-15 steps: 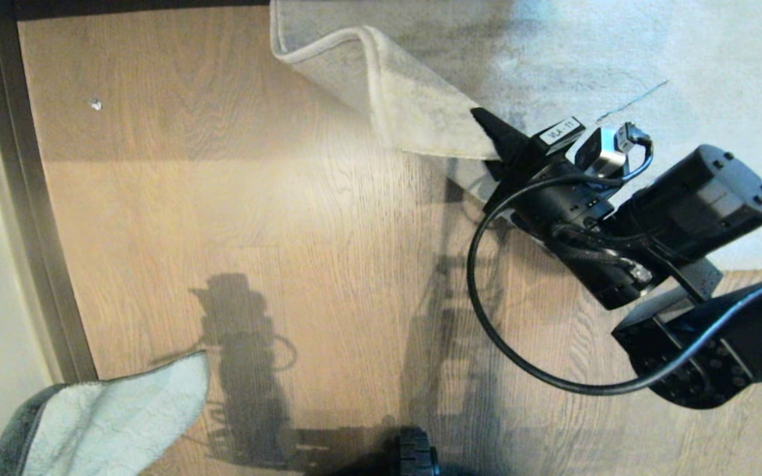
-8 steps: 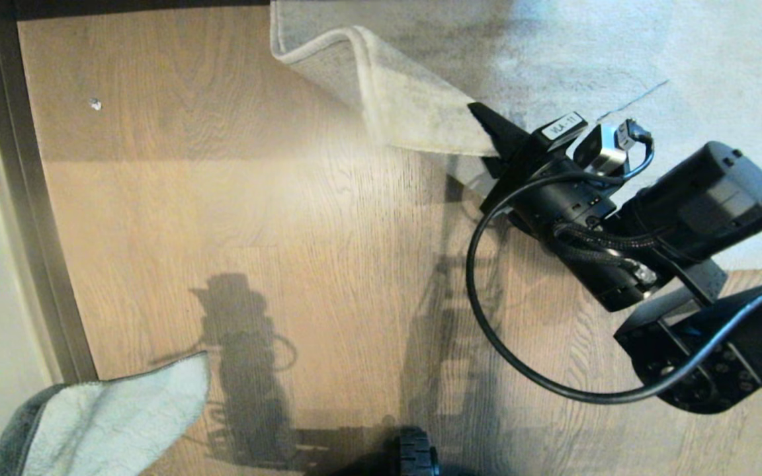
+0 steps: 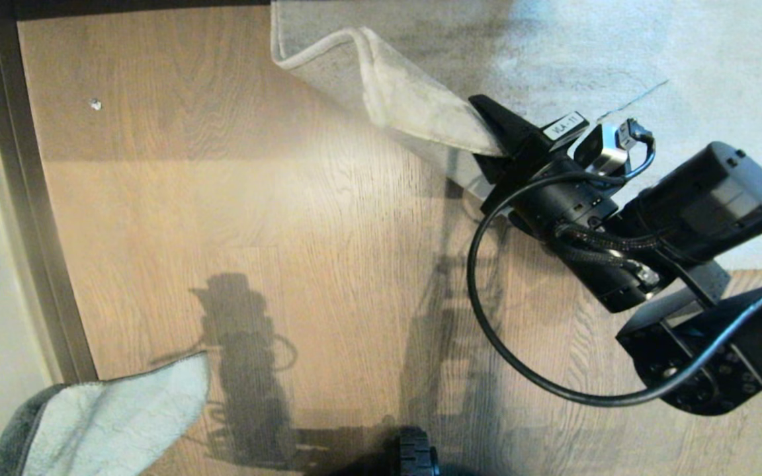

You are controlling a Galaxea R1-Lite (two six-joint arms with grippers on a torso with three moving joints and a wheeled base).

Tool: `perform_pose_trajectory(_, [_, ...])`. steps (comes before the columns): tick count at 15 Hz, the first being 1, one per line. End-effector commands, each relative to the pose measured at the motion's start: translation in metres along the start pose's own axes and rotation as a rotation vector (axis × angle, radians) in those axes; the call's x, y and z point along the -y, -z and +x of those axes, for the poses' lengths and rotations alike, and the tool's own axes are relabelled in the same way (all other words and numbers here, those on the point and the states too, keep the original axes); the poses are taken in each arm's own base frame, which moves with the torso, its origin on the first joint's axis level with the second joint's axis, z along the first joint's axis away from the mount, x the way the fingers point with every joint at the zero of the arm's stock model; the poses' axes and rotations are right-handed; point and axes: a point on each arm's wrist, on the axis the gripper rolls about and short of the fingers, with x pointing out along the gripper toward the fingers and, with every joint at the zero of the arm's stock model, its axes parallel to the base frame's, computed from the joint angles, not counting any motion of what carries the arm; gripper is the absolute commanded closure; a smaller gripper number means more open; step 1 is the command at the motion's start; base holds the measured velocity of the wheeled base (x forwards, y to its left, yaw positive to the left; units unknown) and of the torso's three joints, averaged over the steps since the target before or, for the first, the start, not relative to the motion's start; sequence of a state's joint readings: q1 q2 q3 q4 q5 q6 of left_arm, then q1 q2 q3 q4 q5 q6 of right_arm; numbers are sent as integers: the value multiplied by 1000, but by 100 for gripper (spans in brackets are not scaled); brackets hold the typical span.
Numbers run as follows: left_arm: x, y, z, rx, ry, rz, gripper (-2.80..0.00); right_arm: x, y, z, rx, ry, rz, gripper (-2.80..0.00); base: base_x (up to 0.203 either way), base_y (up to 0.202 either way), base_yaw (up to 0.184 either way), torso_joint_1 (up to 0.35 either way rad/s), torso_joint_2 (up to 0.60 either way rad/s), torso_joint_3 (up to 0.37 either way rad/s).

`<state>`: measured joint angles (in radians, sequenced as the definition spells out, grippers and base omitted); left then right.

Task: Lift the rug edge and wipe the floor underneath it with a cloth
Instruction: Lay down the carpet

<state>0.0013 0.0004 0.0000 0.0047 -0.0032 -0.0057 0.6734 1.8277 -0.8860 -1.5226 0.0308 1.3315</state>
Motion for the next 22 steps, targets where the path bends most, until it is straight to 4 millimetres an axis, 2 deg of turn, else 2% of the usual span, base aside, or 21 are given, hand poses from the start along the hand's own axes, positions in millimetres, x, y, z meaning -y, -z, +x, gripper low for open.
perform_pose_trajectory(1, [0,0,0,1,0,0,0,-2,-1,0,11,-38,6,-280,0,0,0,0,0,0])
perform_pose_trajectory(3, [0,0,0,1,0,0,0,2,1,-4,5,-14,8,-280,0,0,0,0,0,0])
perform_pose_trajectory(7, [0,0,0,1,0,0,0,7,26,-19,-72,40,48,-280,0,0,0,0,0,0])
perform_pose_trajectory(11, [0,0,0,1,0,0,0,17,36,-20,-95,72,56,-280,0,0,0,0,0,0])
perform_pose_trajectory(18, [0,0,0,1,0,0,0,52,57,-42,-168,226,61,-280,0,0,0,0,0,0])
perform_pose_trajectory(22, [0,0,0,1,0,0,0,77,65,-47,-189,297,54,-280,0,0,0,0,0,0])
